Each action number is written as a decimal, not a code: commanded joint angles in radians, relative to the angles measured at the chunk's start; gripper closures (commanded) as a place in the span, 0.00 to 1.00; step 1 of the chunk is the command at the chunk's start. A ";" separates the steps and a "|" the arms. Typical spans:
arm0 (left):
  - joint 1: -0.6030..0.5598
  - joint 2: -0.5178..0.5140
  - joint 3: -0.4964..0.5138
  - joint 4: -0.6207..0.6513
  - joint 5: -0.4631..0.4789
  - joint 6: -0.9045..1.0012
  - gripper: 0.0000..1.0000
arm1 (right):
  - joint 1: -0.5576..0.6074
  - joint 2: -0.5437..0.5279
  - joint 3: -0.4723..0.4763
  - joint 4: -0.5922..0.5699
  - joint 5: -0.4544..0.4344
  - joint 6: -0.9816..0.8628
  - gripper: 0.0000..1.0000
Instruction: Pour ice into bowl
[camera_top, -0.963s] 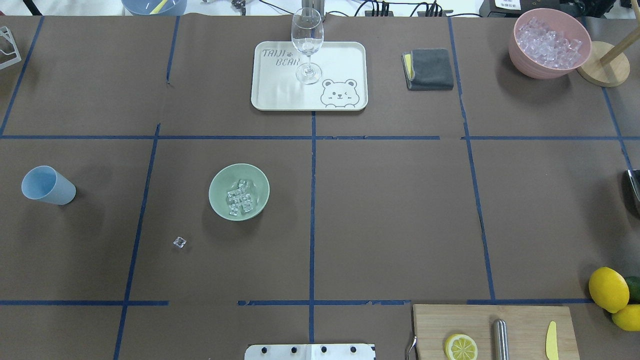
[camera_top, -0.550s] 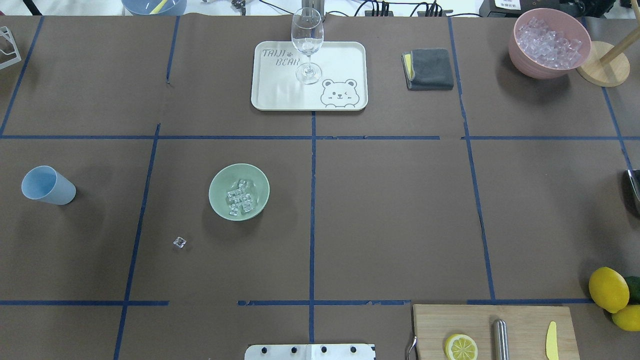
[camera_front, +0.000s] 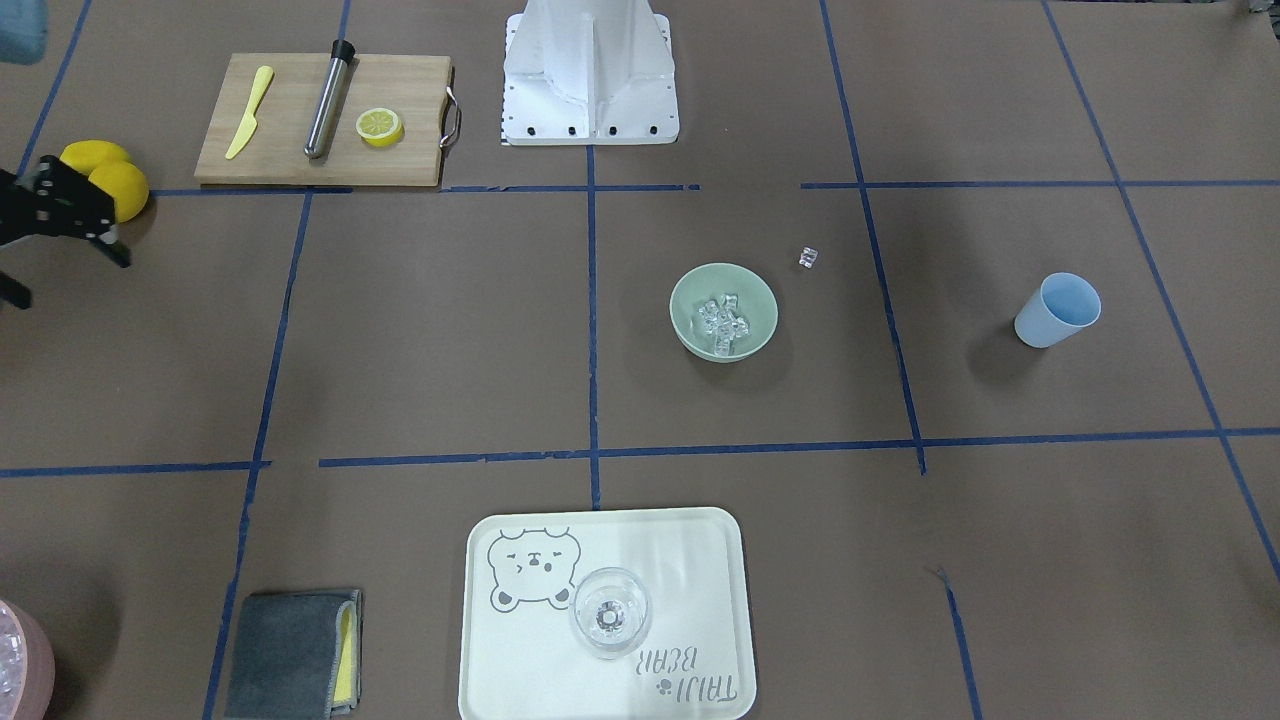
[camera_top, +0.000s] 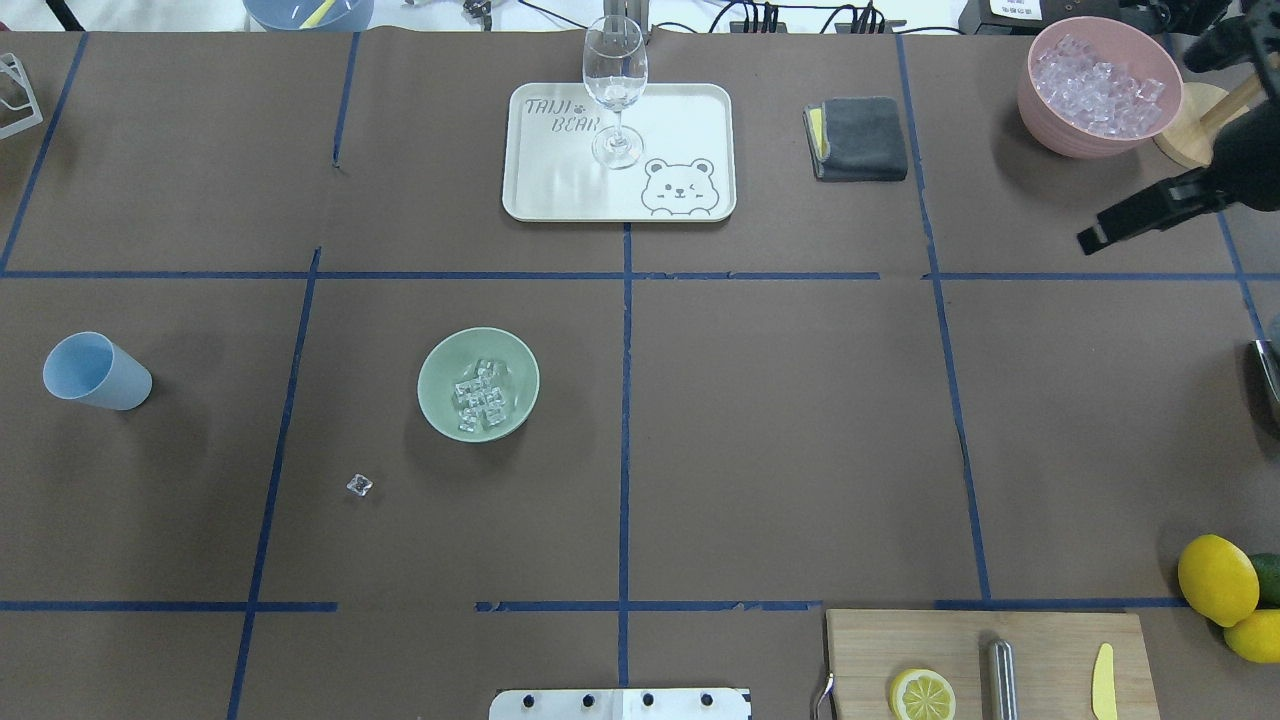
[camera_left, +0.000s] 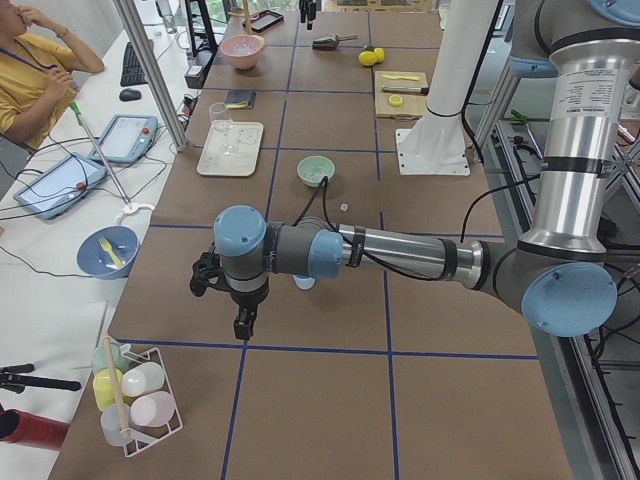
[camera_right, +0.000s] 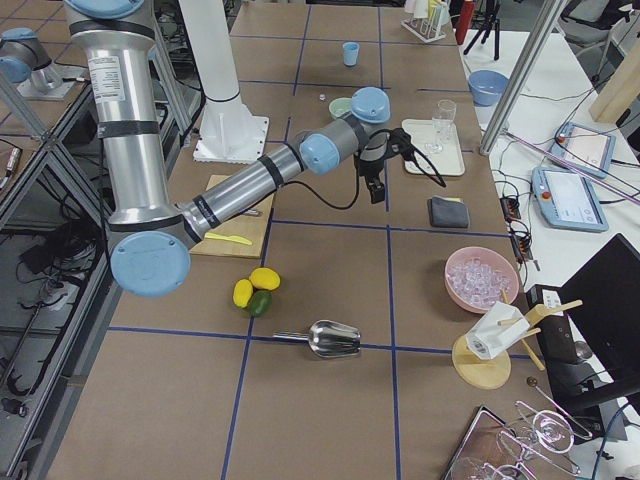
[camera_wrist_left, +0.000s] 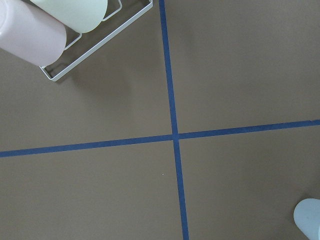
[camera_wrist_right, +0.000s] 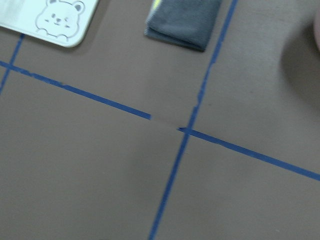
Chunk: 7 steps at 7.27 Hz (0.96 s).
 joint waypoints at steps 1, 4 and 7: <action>0.000 0.000 0.000 -0.012 -0.002 -0.001 0.00 | -0.258 0.211 -0.007 -0.013 -0.189 0.371 0.00; 0.000 -0.002 0.000 -0.016 -0.002 -0.001 0.00 | -0.527 0.490 -0.186 -0.011 -0.468 0.711 0.00; 0.000 -0.002 0.002 -0.022 -0.002 -0.001 0.00 | -0.636 0.718 -0.513 -0.002 -0.561 0.802 0.00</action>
